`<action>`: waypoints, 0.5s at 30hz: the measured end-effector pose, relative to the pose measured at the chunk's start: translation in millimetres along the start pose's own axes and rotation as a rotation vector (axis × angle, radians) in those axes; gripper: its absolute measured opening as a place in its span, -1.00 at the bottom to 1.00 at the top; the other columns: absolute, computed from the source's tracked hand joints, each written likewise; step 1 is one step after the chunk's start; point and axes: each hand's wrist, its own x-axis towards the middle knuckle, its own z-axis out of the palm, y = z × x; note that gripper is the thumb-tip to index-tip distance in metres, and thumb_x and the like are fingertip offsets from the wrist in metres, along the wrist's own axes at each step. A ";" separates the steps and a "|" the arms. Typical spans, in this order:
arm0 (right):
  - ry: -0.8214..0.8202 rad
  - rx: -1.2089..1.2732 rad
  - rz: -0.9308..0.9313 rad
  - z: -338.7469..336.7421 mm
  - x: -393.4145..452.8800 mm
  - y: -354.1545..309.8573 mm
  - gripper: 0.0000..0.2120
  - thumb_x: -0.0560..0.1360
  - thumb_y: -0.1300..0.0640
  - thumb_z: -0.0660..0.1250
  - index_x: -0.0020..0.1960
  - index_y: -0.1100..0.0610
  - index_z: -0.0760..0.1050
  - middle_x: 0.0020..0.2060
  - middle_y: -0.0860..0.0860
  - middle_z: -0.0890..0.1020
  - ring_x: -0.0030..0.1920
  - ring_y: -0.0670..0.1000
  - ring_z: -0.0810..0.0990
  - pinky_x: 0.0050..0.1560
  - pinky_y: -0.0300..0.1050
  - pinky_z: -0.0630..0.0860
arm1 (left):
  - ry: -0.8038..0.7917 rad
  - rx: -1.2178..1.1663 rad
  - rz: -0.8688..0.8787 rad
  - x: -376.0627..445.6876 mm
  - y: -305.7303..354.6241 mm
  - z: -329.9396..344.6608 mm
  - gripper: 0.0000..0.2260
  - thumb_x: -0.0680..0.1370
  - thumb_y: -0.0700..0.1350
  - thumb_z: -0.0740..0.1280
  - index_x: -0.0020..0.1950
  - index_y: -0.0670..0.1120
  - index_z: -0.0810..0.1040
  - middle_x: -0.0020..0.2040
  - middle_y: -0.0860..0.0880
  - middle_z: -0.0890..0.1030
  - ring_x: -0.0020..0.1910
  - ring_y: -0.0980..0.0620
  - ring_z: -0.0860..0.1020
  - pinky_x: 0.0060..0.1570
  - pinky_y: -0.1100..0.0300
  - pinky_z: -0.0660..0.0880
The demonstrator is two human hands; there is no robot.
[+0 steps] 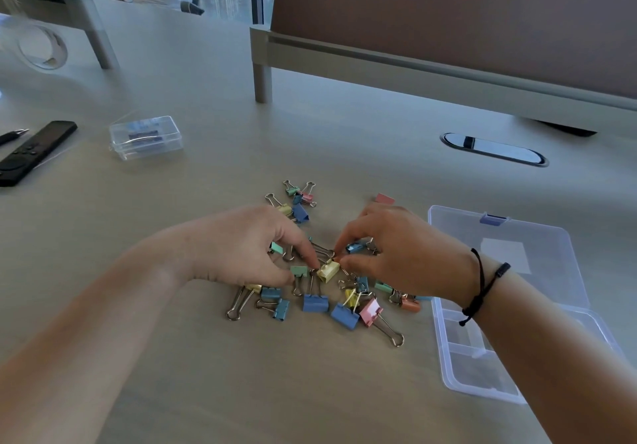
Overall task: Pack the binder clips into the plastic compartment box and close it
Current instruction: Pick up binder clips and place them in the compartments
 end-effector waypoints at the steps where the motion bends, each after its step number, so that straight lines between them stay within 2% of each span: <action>1: -0.003 0.003 0.000 0.2 0.6 -0.7 -0.85 0.53 -0.07 0.34 0.09 -0.16 0.60 -0.02 -0.11 0.48 0.02 -0.09 0.48 -0.01 -0.25 0.40 | -0.006 -0.002 0.001 0.8 0.2 -0.2 -0.70 0.49 -0.19 0.42 0.07 0.21 0.67 -0.47 0.32 0.49 -0.51 0.17 0.36 -0.43 0.39 0.28; 3: 0.002 0.004 -0.001 0.5 1.4 -1.6 -0.85 0.54 -0.05 0.34 0.08 -0.17 0.61 -0.03 -0.12 0.47 0.02 -0.10 0.47 0.03 -0.23 0.42 | -0.002 -0.029 -0.007 1.5 -1.1 -0.5 -0.74 0.50 -0.15 0.44 0.05 0.21 0.69 -0.51 0.25 0.47 -0.53 0.15 0.33 -0.43 0.36 0.26; 5: 0.000 0.001 -0.002 0.8 1.6 -2.5 -0.85 0.53 -0.07 0.34 0.09 -0.16 0.60 -0.02 -0.12 0.47 0.02 -0.10 0.47 0.06 -0.21 0.43 | 0.009 -0.055 -0.011 2.9 -7.5 0.5 -0.79 0.47 -0.04 0.49 0.01 0.27 0.68 -0.49 0.10 0.46 -0.49 0.08 0.33 -0.40 0.21 0.30; 7: -0.008 -0.008 -0.004 1.3 1.9 -3.3 -0.83 0.53 -0.11 0.34 0.10 -0.16 0.59 -0.02 -0.13 0.46 0.02 -0.11 0.46 0.07 -0.20 0.43 | 0.020 -0.044 -0.025 4.6 -12.8 0.6 -0.78 0.43 0.06 0.53 0.02 0.32 0.66 -0.33 -0.08 0.57 -0.38 -0.10 0.44 -0.34 0.08 0.38; 8: -0.012 -0.012 -0.003 1.4 2.1 -3.3 -0.82 0.52 -0.12 0.34 0.10 -0.16 0.59 -0.03 -0.13 0.46 0.02 -0.11 0.46 0.06 -0.20 0.43 | 0.035 -0.039 -0.033 4.9 -14.3 0.5 -0.77 0.41 0.09 0.54 0.01 0.32 0.65 -0.25 -0.10 0.61 -0.34 -0.07 0.49 -0.30 0.08 0.41; 11: -0.005 -0.015 0.001 1.4 2.4 -3.7 -0.84 0.53 -0.09 0.33 0.09 -0.15 0.60 -0.03 -0.13 0.47 -0.01 -0.11 0.46 0.03 -0.20 0.45 | 0.083 -0.025 -0.055 2.7 -13.1 -0.9 -0.71 0.31 0.14 0.60 0.00 0.27 0.67 -0.15 0.15 0.61 -0.17 0.20 0.56 -0.15 0.21 0.47; 15: 0.016 -0.022 0.015 1.7 3.8 -2.2 -0.82 0.55 0.07 0.29 0.06 -0.13 0.61 -0.02 -0.10 0.49 0.00 -0.08 0.49 0.06 -0.17 0.48 | 0.085 0.001 -0.077 1.5 -14.6 -3.3 -0.71 0.29 0.14 0.61 -0.03 0.24 0.69 -0.18 0.39 0.53 -0.13 0.33 0.51 -0.27 0.38 0.32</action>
